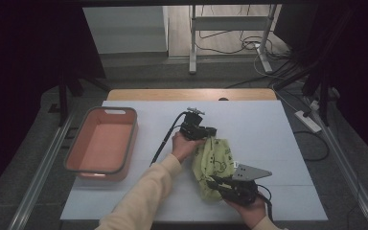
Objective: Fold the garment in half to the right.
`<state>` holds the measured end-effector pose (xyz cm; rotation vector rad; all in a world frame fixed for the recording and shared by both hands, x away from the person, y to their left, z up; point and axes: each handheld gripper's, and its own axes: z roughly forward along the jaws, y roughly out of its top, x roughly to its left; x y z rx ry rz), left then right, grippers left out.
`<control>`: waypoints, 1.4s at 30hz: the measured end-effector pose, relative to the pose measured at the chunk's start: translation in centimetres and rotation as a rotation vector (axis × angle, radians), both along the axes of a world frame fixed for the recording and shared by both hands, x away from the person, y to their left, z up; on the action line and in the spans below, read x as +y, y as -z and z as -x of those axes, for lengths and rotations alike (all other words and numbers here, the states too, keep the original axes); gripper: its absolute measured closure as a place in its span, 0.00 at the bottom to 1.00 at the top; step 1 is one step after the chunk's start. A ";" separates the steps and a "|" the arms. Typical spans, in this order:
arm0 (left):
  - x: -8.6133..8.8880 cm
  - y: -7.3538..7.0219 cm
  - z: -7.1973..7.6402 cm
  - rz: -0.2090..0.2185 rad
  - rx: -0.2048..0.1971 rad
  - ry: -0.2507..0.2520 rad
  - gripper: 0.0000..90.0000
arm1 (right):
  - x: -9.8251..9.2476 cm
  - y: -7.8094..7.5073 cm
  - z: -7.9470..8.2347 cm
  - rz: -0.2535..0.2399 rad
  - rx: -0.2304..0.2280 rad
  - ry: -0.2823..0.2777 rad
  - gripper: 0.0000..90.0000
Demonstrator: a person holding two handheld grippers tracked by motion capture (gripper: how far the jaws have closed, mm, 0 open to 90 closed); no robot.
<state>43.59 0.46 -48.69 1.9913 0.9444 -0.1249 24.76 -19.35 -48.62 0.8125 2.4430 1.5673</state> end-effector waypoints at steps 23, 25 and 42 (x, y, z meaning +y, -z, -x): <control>-3.2 2.1 -0.3 -0.045 0.020 0.040 0.91 | -1.4 0.2 -0.2 0.022 0.036 0.026 0.84; -3.3 2.3 -0.3 -0.053 0.023 0.045 0.90 | -1.4 0.3 -0.2 0.028 0.037 0.026 0.85; -2.6 1.9 0.1 -0.013 0.000 0.029 0.64 | -1.7 0.5 -0.3 0.031 0.064 0.057 0.83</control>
